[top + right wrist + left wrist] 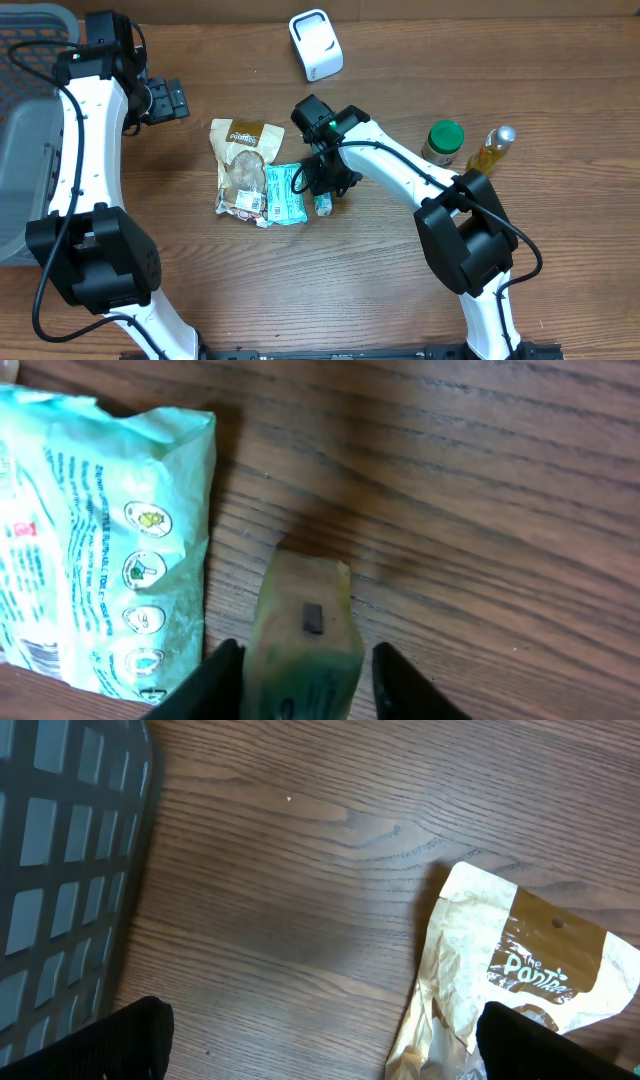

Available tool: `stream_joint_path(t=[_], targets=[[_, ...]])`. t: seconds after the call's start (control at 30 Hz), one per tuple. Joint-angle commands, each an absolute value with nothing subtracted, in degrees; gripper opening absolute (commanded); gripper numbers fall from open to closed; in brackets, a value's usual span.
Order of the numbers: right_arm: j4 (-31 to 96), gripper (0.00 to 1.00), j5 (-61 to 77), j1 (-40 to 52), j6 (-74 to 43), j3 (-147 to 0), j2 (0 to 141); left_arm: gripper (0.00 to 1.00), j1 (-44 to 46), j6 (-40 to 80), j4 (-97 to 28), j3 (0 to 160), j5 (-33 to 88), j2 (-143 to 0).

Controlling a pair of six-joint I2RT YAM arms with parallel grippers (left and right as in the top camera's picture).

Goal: Scan the item barcode
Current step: 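Lower the right gripper onto the small green tube and grasp it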

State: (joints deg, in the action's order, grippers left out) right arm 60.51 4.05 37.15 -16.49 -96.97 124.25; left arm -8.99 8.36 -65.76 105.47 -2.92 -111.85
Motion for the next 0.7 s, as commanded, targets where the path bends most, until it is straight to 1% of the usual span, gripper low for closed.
stream_joint_path(t=[0.0, 0.07, 0.17, 0.23, 0.4, 0.47, 0.67], targets=[[60.2, 0.35, 3.4, 36.9, -16.5, -96.7, 123.5, 1.00, -8.6, 7.3, -65.7, 106.1, -3.4, -111.3], [60.2, 0.35, 3.4, 36.9, -16.5, -96.7, 123.5, 0.99, -8.6, 7.3, -65.7, 106.1, -3.4, -111.3], [60.2, 0.31, 3.4, 36.9, -16.5, -96.7, 123.5, 1.00, -8.6, 7.3, -65.7, 106.1, -3.4, -111.3], [60.2, 0.29, 3.4, 36.9, -16.5, -96.7, 123.5, 1.00, -8.6, 7.3, -65.7, 106.1, -3.4, -111.3], [60.2, 0.29, 3.4, 36.9, -16.5, -96.7, 123.5, 0.99, -8.6, 7.3, -65.7, 106.1, -3.4, -111.3], [60.2, 0.34, 3.4, 36.9, -16.5, -96.7, 123.5, 0.99, -8.6, 7.3, -65.7, 106.1, -3.4, -111.3], [60.2, 0.33, 3.4, 36.9, -16.5, -96.7, 123.5, 1.00, -8.6, 7.3, -65.7, 106.1, -3.4, -111.3]])
